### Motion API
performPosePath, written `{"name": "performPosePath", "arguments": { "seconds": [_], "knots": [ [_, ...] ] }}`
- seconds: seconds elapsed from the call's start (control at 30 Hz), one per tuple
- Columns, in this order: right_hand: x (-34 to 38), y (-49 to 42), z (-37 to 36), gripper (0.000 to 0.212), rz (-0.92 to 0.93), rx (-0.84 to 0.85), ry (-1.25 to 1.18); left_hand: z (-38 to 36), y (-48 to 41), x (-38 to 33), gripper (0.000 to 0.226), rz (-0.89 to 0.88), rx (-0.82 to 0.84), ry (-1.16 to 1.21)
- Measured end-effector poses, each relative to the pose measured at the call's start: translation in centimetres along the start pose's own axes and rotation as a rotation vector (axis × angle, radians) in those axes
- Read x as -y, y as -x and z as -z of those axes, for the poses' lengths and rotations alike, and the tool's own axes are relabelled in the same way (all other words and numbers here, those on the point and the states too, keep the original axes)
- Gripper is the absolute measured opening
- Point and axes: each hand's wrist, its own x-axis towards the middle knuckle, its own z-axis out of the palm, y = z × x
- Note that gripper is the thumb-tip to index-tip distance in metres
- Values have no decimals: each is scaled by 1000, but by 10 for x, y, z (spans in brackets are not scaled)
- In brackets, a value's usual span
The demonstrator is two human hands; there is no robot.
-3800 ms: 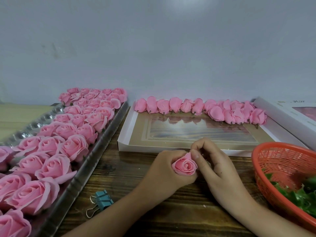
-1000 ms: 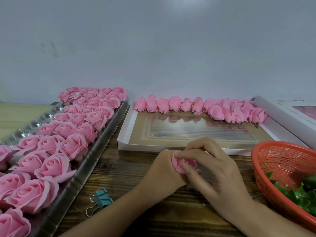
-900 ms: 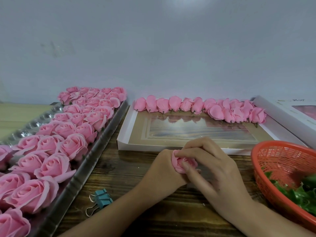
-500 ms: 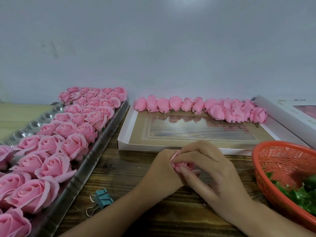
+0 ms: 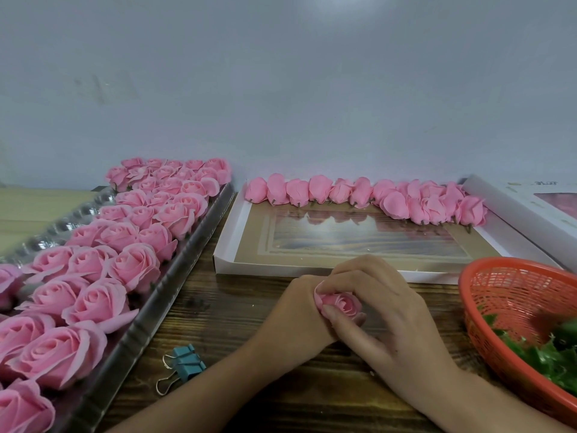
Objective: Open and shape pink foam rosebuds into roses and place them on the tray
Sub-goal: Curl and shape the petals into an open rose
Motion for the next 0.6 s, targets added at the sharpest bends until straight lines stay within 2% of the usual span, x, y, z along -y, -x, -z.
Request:
{"name": "performPosePath", "arguments": {
  "seconds": [0.03, 0.1, 0.2, 0.3, 0.37, 0.43, 0.5, 0.57, 0.6],
  "knots": [
    [0, 0, 0, 11, -3, 2, -5, 0, 0, -2, 31, -6, -27, -2],
    [0, 0, 0, 11, 0, 4, -6, -1, 4, -7, 12, -32, 2, -25],
    [0, 0, -1, 12, 14, 6, 6, 0, 2, 6, 27, -38, -17, -35],
    [-1, -1, 0, 12, 13, 1, 15, 3, -3, 6, 9, -12, 56, -95],
    [0, -1, 1, 13, 6, 3, 8, 6, -6, 3, 18, -14, 67, -124],
    [0, -1, 1, 12, -11, 1, -4, 5, -5, 1, 20, 18, 40, -115],
    [0, 0, 1, 10, -35, 8, -21, 4, 5, -6, 23, 52, -61, -138],
    [1, -1, 1, 10, -40, 8, -20, 2, 13, -5, 22, 19, -172, -152],
    [1, -2, 0, 10, -40, 11, -18, 3, 12, -2, 20, 20, -161, -140]
  ]
}}
